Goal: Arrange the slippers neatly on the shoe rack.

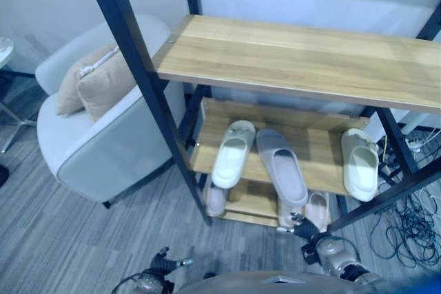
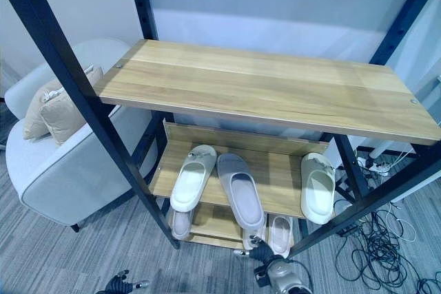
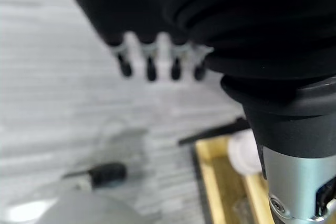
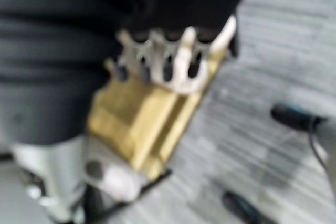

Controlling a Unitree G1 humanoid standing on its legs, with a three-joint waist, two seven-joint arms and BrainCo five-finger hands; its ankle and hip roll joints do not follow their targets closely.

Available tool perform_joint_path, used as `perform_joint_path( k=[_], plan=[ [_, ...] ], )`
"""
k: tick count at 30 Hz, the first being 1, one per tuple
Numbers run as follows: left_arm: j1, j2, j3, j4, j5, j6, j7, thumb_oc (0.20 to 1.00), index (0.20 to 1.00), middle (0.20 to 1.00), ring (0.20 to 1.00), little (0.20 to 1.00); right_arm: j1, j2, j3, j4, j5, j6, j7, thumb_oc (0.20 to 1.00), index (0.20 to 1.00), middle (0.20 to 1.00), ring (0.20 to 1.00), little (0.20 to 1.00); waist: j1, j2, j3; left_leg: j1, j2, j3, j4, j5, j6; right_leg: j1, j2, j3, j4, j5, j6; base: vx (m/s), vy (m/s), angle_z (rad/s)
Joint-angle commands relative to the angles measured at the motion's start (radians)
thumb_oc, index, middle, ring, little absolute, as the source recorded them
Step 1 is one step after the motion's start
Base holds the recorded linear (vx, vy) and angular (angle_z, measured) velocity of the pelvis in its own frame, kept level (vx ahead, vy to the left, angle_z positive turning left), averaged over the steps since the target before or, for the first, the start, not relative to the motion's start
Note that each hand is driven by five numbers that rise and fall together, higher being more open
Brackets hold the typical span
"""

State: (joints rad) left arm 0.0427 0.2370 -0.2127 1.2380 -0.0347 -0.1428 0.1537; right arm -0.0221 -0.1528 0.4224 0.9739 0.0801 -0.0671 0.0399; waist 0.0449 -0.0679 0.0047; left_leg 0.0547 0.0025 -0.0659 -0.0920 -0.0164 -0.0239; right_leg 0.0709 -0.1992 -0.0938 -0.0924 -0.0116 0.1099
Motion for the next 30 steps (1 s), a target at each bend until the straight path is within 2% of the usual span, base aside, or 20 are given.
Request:
perform_joint_path(
  k=[1, 11, 20, 30],
  plan=[
    [-0.074, -0.003, 0.063, 0.046, -0.086, -0.041, 0.036, 1.000, 1.000, 1.000, 1.000, 1.000, 0.009, -0.031, 0.042, -0.049, -0.007, -0.056, 0.017, 1.000, 1.000, 1.000, 1.000, 1.000, -0.001, 0.010, 0.026, -0.043, 0.006, -0.026, 0.073, -0.013, 0.001, -0.008, -0.053, 0.042, 0.128, 0.002, 0.072, -0.06, 0.047, -0.07],
    [-0.101, 0.004, 0.029, -0.003, -0.102, -0.076, 0.055, 1.000, 1.000, 1.000, 1.000, 1.000, 0.010, -0.039, 0.129, -0.136, 0.059, -0.086, 0.066, 1.000, 1.000, 1.000, 1.000, 1.000, 0.004, -0.002, 0.030, -0.026, 0.003, -0.026, 0.043, -0.006, 0.008, -0.012, -0.065, 0.036, 0.143, 0.009, 0.084, -0.01, 0.018, -0.02],
    [-0.112, -0.003, 0.011, -0.001, -0.105, -0.089, 0.046, 1.000, 1.000, 1.000, 1.000, 1.000, -0.024, -0.046, 0.225, -0.205, 0.133, -0.109, 0.133, 1.000, 1.000, 1.000, 1.000, 1.000, 0.034, -0.017, 0.026, -0.030, 0.005, -0.038, 0.043, -0.002, 0.004, -0.004, -0.064, 0.021, 0.143, 0.002, 0.086, 0.00, 0.001, 0.02],
    [-0.103, -0.016, 0.007, 0.028, -0.102, -0.096, 0.039, 1.000, 1.000, 1.000, 1.000, 1.000, -0.082, -0.067, 0.372, -0.416, 0.121, -0.121, 0.194, 1.000, 1.000, 1.000, 1.000, 1.000, 0.041, -0.019, 0.017, -0.026, 0.015, -0.041, 0.034, 0.003, 0.000, 0.001, -0.061, 0.017, 0.139, -0.006, 0.084, 0.00, 0.000, 0.00]
  ],
)
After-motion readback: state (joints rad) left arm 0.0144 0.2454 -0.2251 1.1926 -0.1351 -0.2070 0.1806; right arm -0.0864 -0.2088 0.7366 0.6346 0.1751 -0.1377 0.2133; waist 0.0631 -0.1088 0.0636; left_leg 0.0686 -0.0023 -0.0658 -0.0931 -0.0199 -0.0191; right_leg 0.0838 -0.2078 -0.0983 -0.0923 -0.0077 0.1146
